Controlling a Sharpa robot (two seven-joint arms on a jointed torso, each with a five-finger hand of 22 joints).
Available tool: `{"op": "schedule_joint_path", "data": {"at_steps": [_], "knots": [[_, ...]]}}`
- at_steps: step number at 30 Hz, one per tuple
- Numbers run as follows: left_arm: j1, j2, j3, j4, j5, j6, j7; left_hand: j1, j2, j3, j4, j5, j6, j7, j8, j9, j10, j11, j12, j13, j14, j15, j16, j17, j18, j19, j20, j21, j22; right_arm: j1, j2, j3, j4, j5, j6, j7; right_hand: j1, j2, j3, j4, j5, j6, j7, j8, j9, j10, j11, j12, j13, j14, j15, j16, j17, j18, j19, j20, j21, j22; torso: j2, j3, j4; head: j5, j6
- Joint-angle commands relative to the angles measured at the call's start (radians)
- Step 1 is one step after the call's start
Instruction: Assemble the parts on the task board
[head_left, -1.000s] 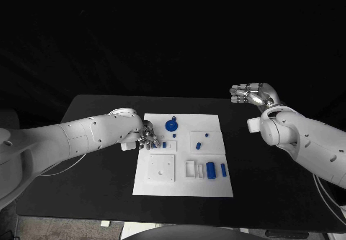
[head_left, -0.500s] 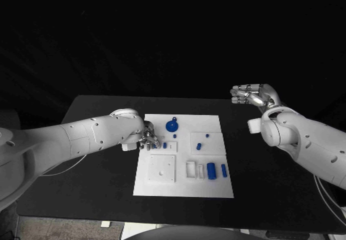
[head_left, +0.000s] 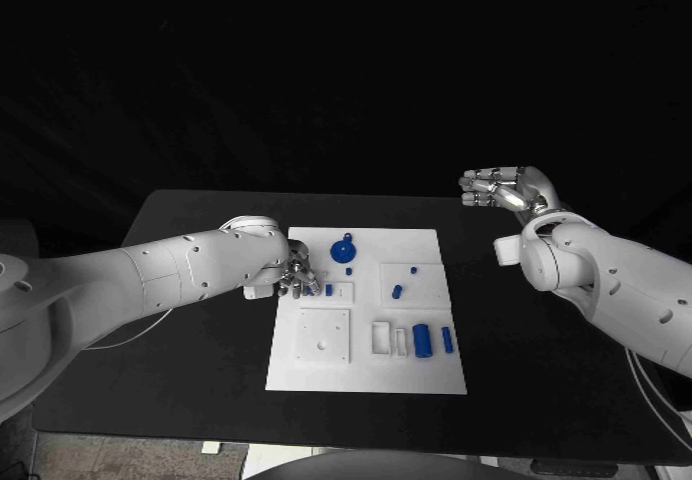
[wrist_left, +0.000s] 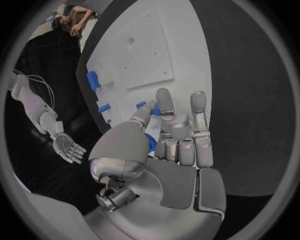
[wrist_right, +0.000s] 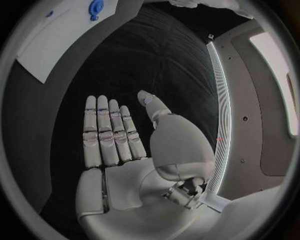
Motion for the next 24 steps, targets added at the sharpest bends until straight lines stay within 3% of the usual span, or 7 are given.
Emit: {"op": "schedule_joint_path", "data": {"at_steps": [1, 24], "knots": [[-0.023, 0.001, -0.015, -0.017, -0.068, 0.037, -0.046, 0.022, 0.011, 0.027, -0.035, 0.007, 0.008, -0.013, -0.003, -0.001, 0.044, -0.006, 0.005, -0.001, 0.004, 0.002, 0.002, 0.002, 0.004, 0.006, 0.004, 0.0, 0.017, -0.001, 0.001, 0.0, 0.001, -0.003, 0.014, 0.008, -0.005, 0.006, 0.006, 0.0, 0.004, -0.007, -0.002, 0.0, 0.0, -0.007, -0.003, -0.006, -0.001, -0.009, 0.001, -0.005, -0.001, 0.008, -0.009, 0.0, -0.004, 0.0, 0.0, 0.0, -0.0004, -0.001, 0.0], [-0.022, 0.016, -0.015, -0.046, -0.023, 0.15, -0.027, 0.038, 0.006, 0.023, -0.039, 0.005, 0.016, -0.012, -0.015, 0.0, 0.043, -0.004, 0.0, 0.003, -0.003, 0.006, 0.0, 0.0, 0.005, -0.001, 0.008, 0.0, 0.018, -0.001, 0.003, 0.0, 0.0, -0.003, 0.015, 0.008, -0.006, 0.004, 0.014, 0.001, 0.005, -0.008, -0.002, 0.0, -0.001, -0.007, -0.003, -0.006, -0.001, -0.009, 0.001, -0.005, -0.001, 0.008, -0.009, 0.0, -0.004, 0.0, 0.0, -0.0001, 0.0005, -0.002, 0.0]]}}
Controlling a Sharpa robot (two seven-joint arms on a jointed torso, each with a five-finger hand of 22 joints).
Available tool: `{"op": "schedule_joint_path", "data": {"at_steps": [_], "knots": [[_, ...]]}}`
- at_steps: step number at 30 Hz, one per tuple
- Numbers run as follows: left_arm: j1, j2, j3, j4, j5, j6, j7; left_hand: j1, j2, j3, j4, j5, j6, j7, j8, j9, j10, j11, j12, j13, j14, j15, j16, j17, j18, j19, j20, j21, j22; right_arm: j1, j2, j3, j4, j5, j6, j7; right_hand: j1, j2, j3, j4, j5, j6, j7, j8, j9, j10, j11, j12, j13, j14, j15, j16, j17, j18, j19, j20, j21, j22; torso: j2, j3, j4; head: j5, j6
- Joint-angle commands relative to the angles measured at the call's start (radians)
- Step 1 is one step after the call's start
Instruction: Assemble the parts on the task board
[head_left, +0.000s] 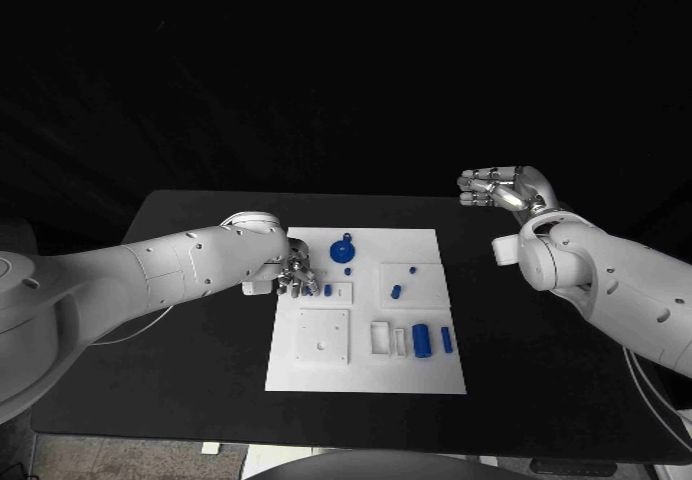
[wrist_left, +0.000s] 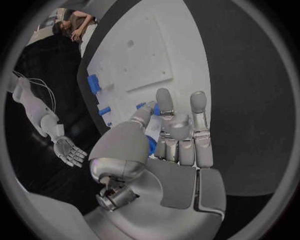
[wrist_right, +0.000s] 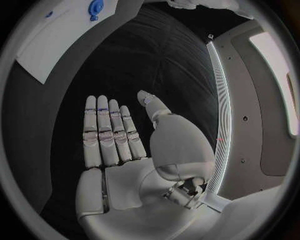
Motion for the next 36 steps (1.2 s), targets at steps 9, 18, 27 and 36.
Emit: {"op": "schedule_joint_path", "data": {"at_steps": [9, 18, 27, 36], "knots": [[-0.018, -0.002, -0.017, -0.015, 0.047, 0.107, -0.054, 0.028, 0.017, 0.027, -0.037, 0.004, 0.014, -0.011, -0.008, 0.005, 0.043, -0.005, 0.0, 0.003, -0.002, 0.005, 0.003, 0.007, 0.005, -0.001, 0.007, 0.002, 0.018, -0.001, 0.001, 0.0, 0.001, -0.003, 0.015, 0.008, -0.006, 0.004, 0.004, 0.0, 0.005, -0.008, -0.002, 0.0, -0.001, -0.007, -0.003, -0.006, -0.001, -0.009, 0.0, -0.005, -0.001, 0.008, -0.009, 0.0, -0.004, 0.0, 0.0, 0.0003, -0.0005, 0.001, 0.002], [-0.008, 0.01, -0.017, -0.029, 0.059, 0.107, -0.057, 0.027, 0.018, 0.027, -0.037, 0.004, 0.015, -0.011, -0.012, 0.008, 0.043, -0.005, 0.001, 0.004, -0.002, 0.005, 0.004, 0.009, 0.005, -0.001, 0.007, 0.003, 0.018, -0.001, 0.002, 0.0, 0.0, -0.003, 0.015, 0.008, -0.006, 0.004, 0.004, 0.0, 0.005, -0.008, -0.002, 0.0, -0.001, -0.007, -0.003, -0.006, -0.001, -0.009, 0.0, -0.005, -0.001, 0.008, -0.009, 0.0, -0.004, 0.0, 0.0, 0.0004, 0.0, 0.0, 0.003], [-0.007, 0.026, -0.017, -0.045, 0.048, 0.103, -0.058, 0.027, 0.019, 0.027, -0.037, 0.001, 0.015, -0.011, -0.014, 0.012, 0.043, -0.005, 0.002, 0.006, -0.001, 0.005, 0.004, 0.01, 0.006, -0.001, 0.007, 0.004, 0.018, -0.001, 0.002, 0.0, 0.001, -0.003, 0.015, 0.008, -0.006, 0.004, 0.004, 0.0, 0.005, -0.008, -0.002, 0.0, -0.001, -0.007, -0.003, -0.006, -0.001, -0.009, 0.0, -0.005, -0.001, 0.008, -0.009, 0.0, -0.004, 0.0, 0.0, 0.0003, 0.0004, 0.001, 0.002], [-0.007, 0.052, -0.017, -0.068, 0.033, 0.122, -0.068, 0.028, 0.02, 0.027, -0.037, -0.002, 0.016, -0.011, -0.017, 0.015, 0.043, -0.005, 0.001, 0.007, -0.001, 0.005, 0.005, 0.011, 0.006, 0.0, 0.006, 0.005, 0.018, -0.001, 0.003, 0.0, 0.001, -0.003, 0.015, 0.008, -0.006, 0.003, 0.01, 0.0, 0.005, -0.008, -0.002, 0.0, -0.001, -0.007, -0.003, -0.006, -0.002, -0.009, 0.0, -0.005, -0.001, 0.008, -0.009, 0.0, -0.004, 0.0, 0.0, 0.0001, -0.0006, 0.002, 0.001]]}}
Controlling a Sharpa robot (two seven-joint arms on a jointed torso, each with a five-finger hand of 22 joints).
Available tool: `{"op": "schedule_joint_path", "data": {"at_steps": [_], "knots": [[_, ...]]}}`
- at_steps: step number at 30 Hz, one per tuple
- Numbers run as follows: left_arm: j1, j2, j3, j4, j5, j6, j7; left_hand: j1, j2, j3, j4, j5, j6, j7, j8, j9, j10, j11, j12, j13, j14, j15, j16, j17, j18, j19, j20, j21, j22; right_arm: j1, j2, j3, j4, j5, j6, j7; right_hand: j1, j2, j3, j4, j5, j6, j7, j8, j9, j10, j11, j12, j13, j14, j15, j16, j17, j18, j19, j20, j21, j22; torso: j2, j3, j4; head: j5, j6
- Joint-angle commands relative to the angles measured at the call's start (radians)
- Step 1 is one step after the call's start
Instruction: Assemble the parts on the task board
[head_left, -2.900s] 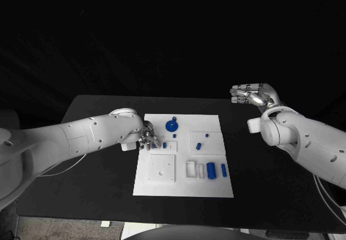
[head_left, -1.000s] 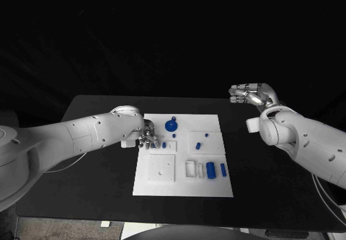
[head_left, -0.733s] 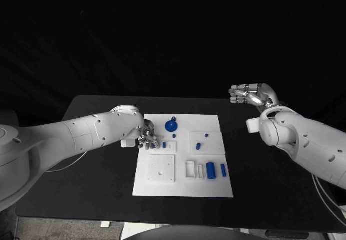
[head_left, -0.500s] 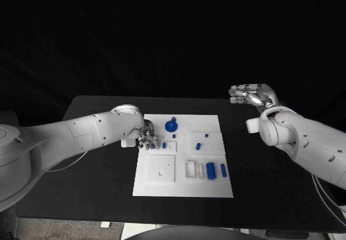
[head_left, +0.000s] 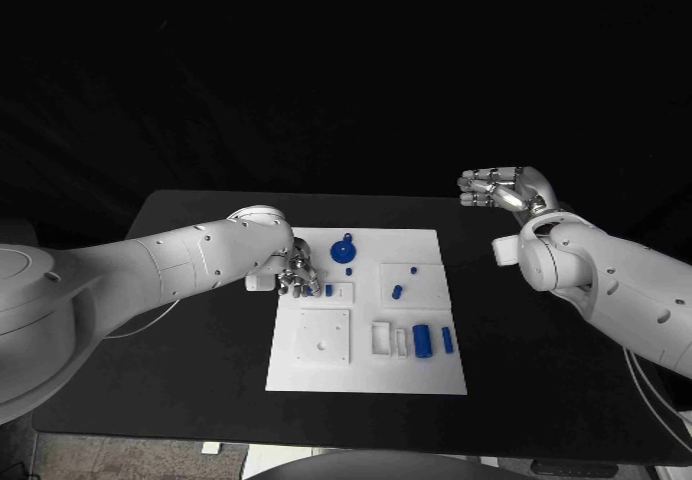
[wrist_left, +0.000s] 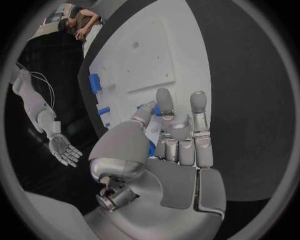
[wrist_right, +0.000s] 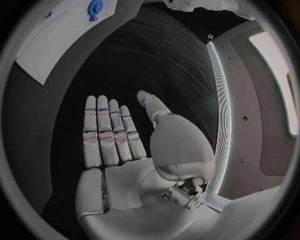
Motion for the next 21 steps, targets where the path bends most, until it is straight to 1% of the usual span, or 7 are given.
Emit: {"op": "schedule_joint_path", "data": {"at_steps": [1, 8, 13, 16, 18, 19, 21], "knots": [[-0.02, 0.009, -0.011, -0.007, -0.026, 0.048, -0.039, 0.028, 0.02, 0.03, -0.035, 0.004, 0.008, -0.017, -0.005, 0.001, 0.043, -0.005, 0.001, 0.001, 0.0, 0.005, 0.005, 0.001, 0.006, 0.0, 0.006, 0.005, 0.017, -0.001, 0.001, 0.0, 0.001, -0.003, 0.015, 0.008, -0.006, 0.003, 0.004, 0.0, 0.005, -0.008, -0.002, 0.0, -0.001, -0.007, -0.003, -0.006, -0.002, -0.009, 0.0, -0.005, -0.001, 0.008, -0.009, 0.0, -0.004, 0.0, 0.001, -0.0003, -0.0007, 0.0, 0.0], [-0.02, 0.021, -0.011, -0.017, -0.03, 0.063, -0.046, 0.029, 0.019, 0.03, -0.036, 0.003, 0.008, -0.017, -0.007, 0.003, 0.043, -0.005, 0.001, 0.001, -0.001, 0.005, 0.004, 0.001, 0.005, -0.001, 0.006, 0.005, 0.017, -0.001, 0.002, 0.0, 0.001, -0.003, 0.015, 0.008, -0.007, 0.003, 0.006, 0.001, 0.005, -0.007, -0.002, 0.0, 0.0, -0.007, -0.003, -0.006, -0.002, -0.01, 0.0, -0.005, -0.001, 0.008, -0.009, 0.0, -0.004, 0.0, 0.0, 0.0001, -0.0005, -0.001, -0.001], [-0.02, 0.03, -0.011, -0.029, -0.028, 0.076, -0.064, 0.031, 0.021, 0.025, -0.031, -0.018, 0.009, -0.015, -0.016, 0.001, 0.043, -0.002, -0.003, 0.003, -0.005, 0.005, 0.0, -0.005, 0.005, -0.004, 0.007, 0.003, 0.017, -0.001, 0.002, 0.0, 0.001, -0.003, 0.015, 0.008, -0.007, 0.003, 0.006, 0.001, 0.005, -0.007, -0.002, 0.0, 0.0, -0.007, -0.003, -0.006, -0.002, -0.01, 0.0, -0.005, -0.001, 0.008, -0.009, 0.0, -0.004, 0.0, 0.0, 0.0001, -0.0002, -0.001, -0.002], [-0.02, 0.033, -0.011, -0.036, -0.025, 0.069, -0.074, 0.027, 0.022, 0.019, -0.02, -0.019, 0.005, -0.014, -0.017, 0.007, 0.042, -0.001, -0.004, 0.006, -0.008, 0.004, -0.004, -0.012, 0.004, -0.004, 0.006, 0.002, 0.017, -0.001, 0.002, 0.0, 0.001, -0.003, 0.015, 0.008, -0.007, 0.003, 0.006, 0.001, 0.005, -0.007, -0.002, 0.0, 0.0, -0.007, -0.003, -0.006, -0.002, -0.01, 0.0, -0.005, -0.001, 0.008, -0.009, 0.0, -0.004, 0.0, 0.0, 0.0002, 0.0001, -0.002, -0.001], [-0.02, 0.035, -0.011, -0.04, -0.024, 0.061, -0.08, 0.026, 0.021, 0.016, -0.017, -0.031, 0.004, -0.014, -0.019, 0.006, 0.042, 0.0, -0.006, 0.008, -0.01, 0.004, -0.008, -0.018, 0.004, -0.004, 0.006, 0.001, 0.016, -0.001, 0.002, 0.0, 0.001, -0.003, 0.015, 0.008, -0.007, 0.003, 0.006, 0.001, 0.005, -0.007, -0.002, 0.0, 0.0, -0.007, -0.003, -0.006, -0.002, -0.01, 0.0, -0.005, -0.001, 0.008, -0.009, 0.0, -0.004, 0.0, 0.0, 0.0, 0.0, -0.002, -0.001], [-0.02, 0.035, -0.011, -0.041, -0.023, 0.059, -0.081, 0.024, 0.023, 0.009, -0.009, -0.075, 0.006, -0.015, -0.019, 0.005, 0.042, 0.0, -0.007, 0.01, -0.01, 0.004, -0.009, -0.019, 0.003, -0.004, 0.005, 0.001, 0.016, -0.001, 0.002, 0.0, 0.001, -0.003, 0.015, 0.008, -0.007, 0.003, 0.006, 0.001, 0.005, -0.007, -0.002, 0.0, 0.0, -0.007, -0.003, -0.006, -0.002, -0.01, 0.0, -0.005, -0.001, 0.008, -0.009, 0.0, -0.004, 0.0, 0.0, 0.0002, -0.0001, -0.003, -0.002], [-0.021, 0.036, -0.011, -0.042, -0.022, 0.054, -0.083, 0.037, 0.021, -0.004, -0.002, -0.083, 0.008, -0.015, -0.027, -0.005, 0.042, 0.001, -0.012, 0.019, -0.011, 0.003, -0.012, -0.025, 0.0, -0.004, 0.003, -0.002, 0.016, -0.001, 0.001, 0.0, 0.002, -0.003, 0.014, 0.008, -0.007, 0.003, 0.006, 0.001, 0.005, -0.007, -0.002, 0.0, 0.0, -0.007, -0.003, -0.006, -0.002, -0.01, 0.0, -0.005, -0.001, 0.008, -0.009, 0.0, -0.004, 0.0, 0.0, -0.0001, 0.0001, -0.004, -0.002]]}}
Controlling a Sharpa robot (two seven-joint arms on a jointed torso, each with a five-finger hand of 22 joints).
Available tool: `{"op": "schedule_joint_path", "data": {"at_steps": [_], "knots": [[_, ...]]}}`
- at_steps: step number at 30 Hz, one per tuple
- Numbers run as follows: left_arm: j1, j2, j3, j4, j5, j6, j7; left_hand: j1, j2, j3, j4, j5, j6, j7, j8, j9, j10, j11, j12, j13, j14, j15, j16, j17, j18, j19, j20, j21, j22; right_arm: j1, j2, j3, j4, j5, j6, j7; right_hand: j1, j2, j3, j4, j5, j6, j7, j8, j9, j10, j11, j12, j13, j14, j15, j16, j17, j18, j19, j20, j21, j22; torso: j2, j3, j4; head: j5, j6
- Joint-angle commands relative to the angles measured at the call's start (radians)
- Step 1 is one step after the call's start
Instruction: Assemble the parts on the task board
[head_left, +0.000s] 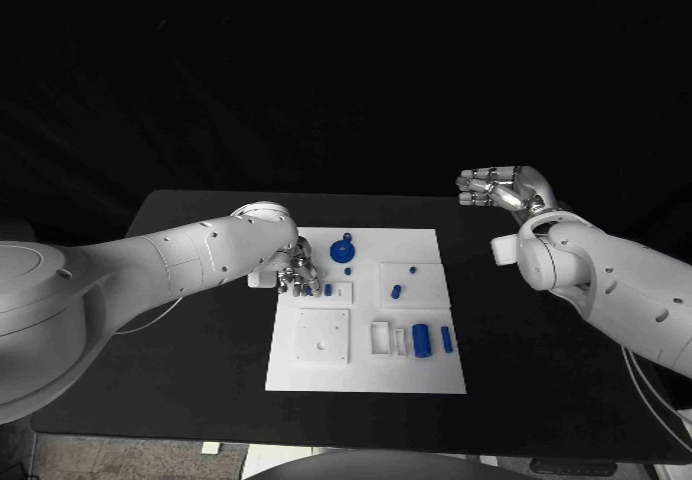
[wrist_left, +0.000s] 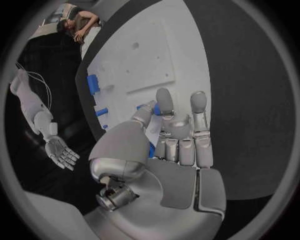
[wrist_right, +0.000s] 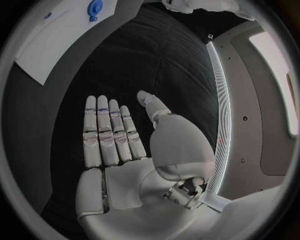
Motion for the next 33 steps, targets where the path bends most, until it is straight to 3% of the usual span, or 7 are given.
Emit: {"op": "schedule_joint_path", "data": {"at_steps": [1, 8, 12, 16, 29, 31, 33], "knots": [[-0.025, 0.003, -0.013, -0.004, -0.016, 0.01, -0.05, 0.037, 0.019, -0.007, 0.0, -0.009, 0.002, -0.009, -0.008, -0.01, 0.041, 0.001, -0.011, 0.008, -0.009, -0.001, -0.007, -0.009, 0.0, 0.0, 0.0, -0.003, 0.016, -0.001, -0.001, 0.0, 0.002, -0.003, 0.014, 0.008, -0.007, 0.003, 0.006, 0.001, 0.005, -0.007, -0.002, 0.0, 0.0, -0.007, -0.003, -0.006, -0.002, -0.01, 0.0, -0.005, -0.001, 0.008, -0.009, 0.0, -0.004, 0.0, 0.0, -0.0001, 0.0006, -0.002, -0.001], [-0.025, 0.002, -0.013, -0.007, -0.014, -0.018, -0.049, 0.022, -0.044, -0.067, 0.037, -0.018, 0.017, -0.014, -0.038, -0.066, 0.04, 0.0, -0.042, 0.031, -0.018, -0.006, -0.032, -0.054, -0.009, 0.002, -0.01, -0.012, 0.014, -0.001, -0.002, 0.0, 0.002, -0.003, 0.013, 0.008, -0.007, 0.003, 0.006, 0.001, 0.005, -0.007, -0.002, 0.0, 0.0, -0.007, -0.003, -0.006, -0.002, -0.01, 0.0, -0.005, -0.001, 0.008, -0.009, 0.0, -0.004, 0.0, 0.0, -0.0004, 0.0007, -0.002, 0.001], [-0.025, 0.002, -0.013, -0.008, -0.014, -0.036, -0.047, 0.034, -0.065, -0.094, 0.062, -0.018, 0.021, -0.015, -0.037, -0.088, 0.04, -0.001, -0.056, 0.048, -0.019, -0.007, -0.038, -0.066, -0.015, 0.004, -0.013, -0.02, 0.015, -0.001, -0.002, 0.0, 0.002, -0.003, 0.013, 0.008, -0.007, 0.003, 0.006, 0.001, 0.005, -0.007, -0.002, 0.0, 0.0, -0.007, -0.003, -0.006, -0.002, -0.01, 0.0, -0.005, -0.001, 0.008, -0.009, 0.0, -0.004, 0.0, 0.0, -0.0009, 0.0004, -0.002, 0.001], [-0.025, 0.001, -0.013, -0.009, -0.014, -0.045, -0.044, 0.048, -0.074, -0.107, 0.084, -0.018, 0.019, -0.015, -0.028, -0.1, 0.041, -0.001, -0.064, 0.063, -0.02, -0.008, -0.039, -0.072, -0.015, 0.008, -0.014, -0.028, 0.016, -0.001, -0.001, 0.0, 0.001, -0.003, 0.013, 0.008, -0.007, 0.003, 0.006, 0.001, 0.005, -0.007, -0.002, 0.0, 0.0, -0.007, -0.003, -0.006, -0.002, -0.01, 0.0, -0.005, -0.001, 0.008, -0.009, 0.0, -0.004, 0.0, 0.0, -0.0009, 0.0008, -0.002, 0.001], [-0.026, 0.001, -0.013, -0.014, -0.013, -0.07, -0.038, 0.042, -0.093, -0.125, 0.103, -0.022, 0.019, -0.015, -0.022, -0.102, 0.041, -0.001, -0.066, 0.066, -0.021, -0.009, -0.039, -0.075, -0.017, 0.009, -0.015, -0.03, 0.017, -0.001, 0.0, 0.0, 0.001, -0.002, 0.013, 0.009, -0.005, 0.001, 0.005, 0.002, 0.006, -0.01, -0.001, 0.0, -0.001, -0.007, -0.002, -0.006, -0.002, -0.01, 0.001, -0.005, -0.001, 0.008, -0.01, 0.0, -0.005, 0.0, 0.0, -0.001, 0.0004, -0.002, 0.002], [-0.026, 0.001, -0.013, -0.016, -0.013, -0.069, -0.037, 0.047, -0.096, -0.131, 0.112, -0.023, 0.01, -0.011, -0.035, -0.142, 0.042, 0.0, -0.061, 0.053, -0.019, -0.008, -0.033, -0.067, -0.016, 0.01, -0.015, -0.03, 0.017, -0.001, 0.0, 0.0, 0.001, -0.002, 0.013, 0.009, -0.005, 0.001, 0.005, 0.002, 0.006, -0.01, -0.001, 0.0, -0.001, -0.007, -0.002, -0.006, -0.002, -0.01, 0.001, -0.005, -0.001, 0.008, -0.01, 0.0, -0.005, 0.0, -0.001, -0.001, 0.0005, -0.002, 0.002], [-0.026, 0.001, -0.013, -0.017, -0.013, -0.067, -0.037, 0.052, -0.103, -0.142, 0.121, -0.026, 0.007, -0.01, -0.02, -0.165, 0.042, 0.0, -0.056, 0.039, -0.02, -0.008, -0.033, -0.067, -0.015, 0.011, -0.013, -0.031, 0.017, -0.002, 0.0, 0.0, 0.001, -0.002, 0.013, 0.008, -0.005, 0.001, 0.005, 0.002, 0.006, -0.01, -0.001, 0.0, -0.001, -0.007, -0.002, -0.006, -0.002, -0.01, 0.001, -0.005, -0.001, 0.008, -0.01, 0.0, -0.005, 0.0, 0.0, -0.0009, 0.0006, -0.002, 0.002]]}}
